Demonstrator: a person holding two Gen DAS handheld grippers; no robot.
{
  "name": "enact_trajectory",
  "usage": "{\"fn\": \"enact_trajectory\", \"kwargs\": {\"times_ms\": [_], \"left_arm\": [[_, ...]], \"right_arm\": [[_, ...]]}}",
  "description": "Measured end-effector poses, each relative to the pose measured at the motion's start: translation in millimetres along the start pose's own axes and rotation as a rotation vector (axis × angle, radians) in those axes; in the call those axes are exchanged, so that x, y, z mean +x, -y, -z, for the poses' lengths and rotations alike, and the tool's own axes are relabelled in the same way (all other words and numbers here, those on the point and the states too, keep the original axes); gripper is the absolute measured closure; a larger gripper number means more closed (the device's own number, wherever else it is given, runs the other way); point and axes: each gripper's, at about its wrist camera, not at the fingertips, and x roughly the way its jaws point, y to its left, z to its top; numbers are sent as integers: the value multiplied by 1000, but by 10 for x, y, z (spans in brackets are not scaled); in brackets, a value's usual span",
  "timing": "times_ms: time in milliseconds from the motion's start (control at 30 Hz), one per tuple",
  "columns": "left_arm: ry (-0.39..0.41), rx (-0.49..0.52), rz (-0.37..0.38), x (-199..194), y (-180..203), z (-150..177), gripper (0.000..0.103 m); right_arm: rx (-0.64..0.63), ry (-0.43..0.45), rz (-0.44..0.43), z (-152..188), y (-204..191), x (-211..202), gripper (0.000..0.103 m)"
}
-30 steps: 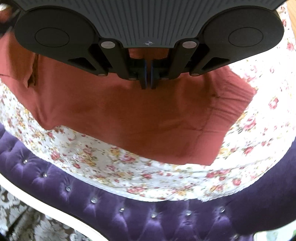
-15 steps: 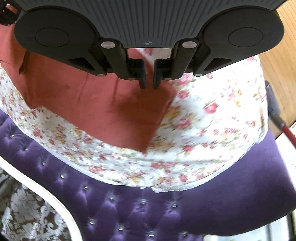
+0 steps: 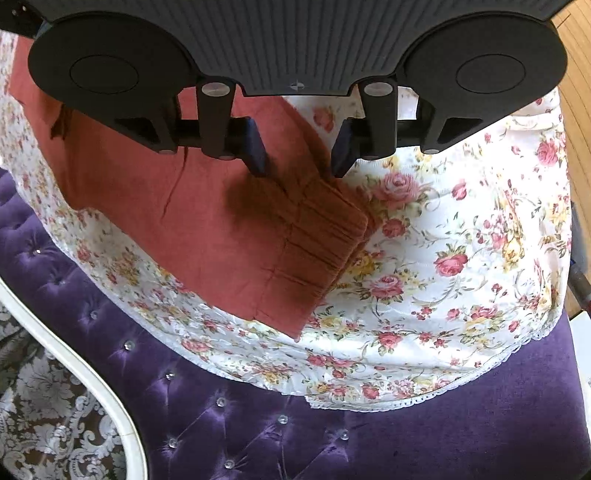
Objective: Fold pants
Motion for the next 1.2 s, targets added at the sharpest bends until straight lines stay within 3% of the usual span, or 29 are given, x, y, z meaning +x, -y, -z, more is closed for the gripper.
{"fn": "enact_trajectory", "kwargs": {"times_ms": [267,500,733,933,1000,1133,1200], "left_arm": [[50,-85,-19,-23,-134,-114,54],[8,-60,-61,168,-114,-147,48],[15,23,-112,258,72,-137,35],[21,71,-122,353,165,-188,32],[19,84,-120,369,175,-214,36],[39,131,-91,314,238,-190,70],[63,174,-118,245,345,-166,72]], "right_arm": [[0,-6,-6,-12,10,5,89],[2,-6,-13,-19,14,9,89],[10,-5,-20,-29,26,18,89],[9,-7,-19,-27,26,17,89],[9,-9,-19,-32,24,20,89],[9,-9,-19,-32,26,21,89],[9,-10,-20,-42,27,20,89]]}}
